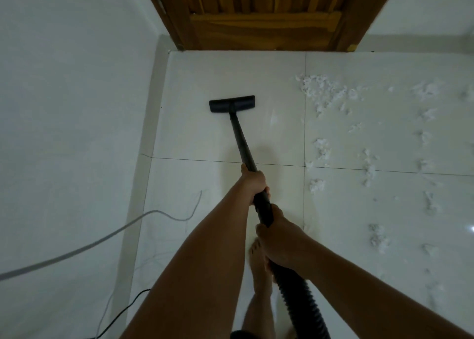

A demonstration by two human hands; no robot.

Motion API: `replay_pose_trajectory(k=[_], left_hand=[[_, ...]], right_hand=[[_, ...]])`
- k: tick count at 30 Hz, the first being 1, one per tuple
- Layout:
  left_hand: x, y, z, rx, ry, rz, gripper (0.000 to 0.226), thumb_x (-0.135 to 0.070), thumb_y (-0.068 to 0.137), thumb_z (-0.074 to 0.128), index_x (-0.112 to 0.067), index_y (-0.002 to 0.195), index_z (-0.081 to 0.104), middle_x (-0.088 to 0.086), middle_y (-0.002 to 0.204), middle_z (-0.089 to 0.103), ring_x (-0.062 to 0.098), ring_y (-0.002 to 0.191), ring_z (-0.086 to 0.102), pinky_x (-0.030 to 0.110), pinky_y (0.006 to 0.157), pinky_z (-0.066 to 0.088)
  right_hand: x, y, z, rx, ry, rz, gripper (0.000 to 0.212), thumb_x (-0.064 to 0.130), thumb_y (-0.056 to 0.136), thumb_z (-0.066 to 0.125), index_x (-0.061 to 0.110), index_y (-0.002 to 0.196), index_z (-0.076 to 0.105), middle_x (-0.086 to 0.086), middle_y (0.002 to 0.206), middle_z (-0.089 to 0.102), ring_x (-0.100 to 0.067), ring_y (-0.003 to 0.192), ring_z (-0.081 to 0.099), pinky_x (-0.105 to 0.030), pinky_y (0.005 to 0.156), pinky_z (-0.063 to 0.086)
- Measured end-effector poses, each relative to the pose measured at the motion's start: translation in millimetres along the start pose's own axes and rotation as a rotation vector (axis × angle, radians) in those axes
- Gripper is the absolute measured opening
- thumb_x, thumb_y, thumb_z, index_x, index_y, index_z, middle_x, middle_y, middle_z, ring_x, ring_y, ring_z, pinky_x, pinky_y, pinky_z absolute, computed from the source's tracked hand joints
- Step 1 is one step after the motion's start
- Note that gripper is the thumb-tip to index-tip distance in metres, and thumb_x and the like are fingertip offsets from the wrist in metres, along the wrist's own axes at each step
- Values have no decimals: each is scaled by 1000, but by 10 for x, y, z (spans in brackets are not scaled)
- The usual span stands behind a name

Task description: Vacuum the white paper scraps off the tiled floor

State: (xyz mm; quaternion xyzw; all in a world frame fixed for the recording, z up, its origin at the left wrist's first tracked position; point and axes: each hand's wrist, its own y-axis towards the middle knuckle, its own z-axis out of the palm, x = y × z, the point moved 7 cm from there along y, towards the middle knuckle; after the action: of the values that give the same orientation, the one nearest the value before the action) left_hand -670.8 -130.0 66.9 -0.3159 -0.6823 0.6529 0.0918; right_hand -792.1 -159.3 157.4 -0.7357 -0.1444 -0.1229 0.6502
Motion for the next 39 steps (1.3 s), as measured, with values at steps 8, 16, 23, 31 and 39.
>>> replay_pose_trajectory(k=[8, 16, 23, 31, 39], left_hand=[[334, -269, 142, 31, 38, -34, 67, -23, 110, 35, -43, 161, -3, 10, 76, 53, 14, 55, 51, 28, 56, 52], [144, 65, 39, -2, 50, 1, 67, -25, 110, 36, -44, 161, -3, 10, 76, 54, 15, 55, 52, 29, 54, 53], [-294, 443, -70, -57, 128, 66, 64, -25, 109, 39, -40, 161, 4, 10, 77, 56, 14, 53, 53, 29, 47, 51], [-434, 612, 230, -50, 189, 101, 65, -24, 109, 38, -40, 161, 3, 11, 80, 57, 16, 54, 53, 29, 48, 51], [108, 316, 500, -33, 234, 84, 67, -24, 109, 39, -41, 161, 1, 12, 83, 58, 15, 54, 53, 28, 48, 52]], right_hand=[[-325, -325, 66, -17, 52, 37, 62, 25, 104, 41, 44, 157, 15, -13, 83, 58, -11, 30, 52, -19, 38, 45], [-168, -40, 78, -20, 87, 0, 60, 25, 105, 43, 42, 156, 15, -16, 93, 62, -14, 39, 56, -19, 36, 45], [130, 370, 10, -33, 143, -5, 60, 27, 106, 44, 42, 157, 17, -18, 111, 64, -18, 54, 61, -17, 34, 44], [32, 578, -252, -58, 193, 0, 56, 25, 104, 46, 38, 154, 25, -18, 113, 65, -20, 55, 64, -22, 39, 51], [-467, 138, -153, -57, 177, 21, 59, 24, 105, 44, 37, 157, 20, -20, 110, 66, -18, 48, 60, -21, 38, 48]])
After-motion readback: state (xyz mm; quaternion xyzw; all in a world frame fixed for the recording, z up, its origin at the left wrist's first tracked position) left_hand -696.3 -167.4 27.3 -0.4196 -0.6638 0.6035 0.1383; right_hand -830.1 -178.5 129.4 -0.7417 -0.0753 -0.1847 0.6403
